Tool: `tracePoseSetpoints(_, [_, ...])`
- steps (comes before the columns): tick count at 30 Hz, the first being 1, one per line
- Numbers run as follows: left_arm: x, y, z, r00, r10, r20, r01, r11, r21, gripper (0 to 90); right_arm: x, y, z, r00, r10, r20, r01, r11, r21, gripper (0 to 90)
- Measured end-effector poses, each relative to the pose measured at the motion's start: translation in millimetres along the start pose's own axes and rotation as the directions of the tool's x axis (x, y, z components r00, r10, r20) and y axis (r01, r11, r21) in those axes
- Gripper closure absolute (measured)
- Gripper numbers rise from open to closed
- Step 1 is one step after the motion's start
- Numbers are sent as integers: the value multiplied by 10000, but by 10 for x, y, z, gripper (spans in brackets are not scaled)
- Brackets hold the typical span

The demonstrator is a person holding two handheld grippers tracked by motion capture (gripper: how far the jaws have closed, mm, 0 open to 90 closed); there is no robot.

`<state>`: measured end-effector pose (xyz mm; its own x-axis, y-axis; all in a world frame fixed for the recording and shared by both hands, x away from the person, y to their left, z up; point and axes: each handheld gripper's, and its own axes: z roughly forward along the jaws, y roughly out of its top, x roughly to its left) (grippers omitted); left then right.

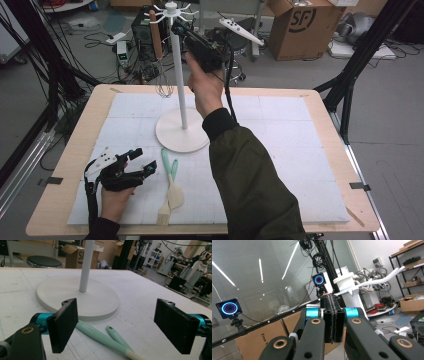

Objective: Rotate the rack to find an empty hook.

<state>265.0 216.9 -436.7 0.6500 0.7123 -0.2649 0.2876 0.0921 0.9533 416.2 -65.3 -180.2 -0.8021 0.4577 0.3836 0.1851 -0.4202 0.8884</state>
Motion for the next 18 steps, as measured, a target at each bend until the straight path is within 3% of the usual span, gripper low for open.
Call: tracePoseSetpoints(18, [16, -6, -12, 9999, -94, -39, 94, 9999, 40, 200, 102, -13, 63, 9999, -120, -1, 120, 9999, 73, 900])
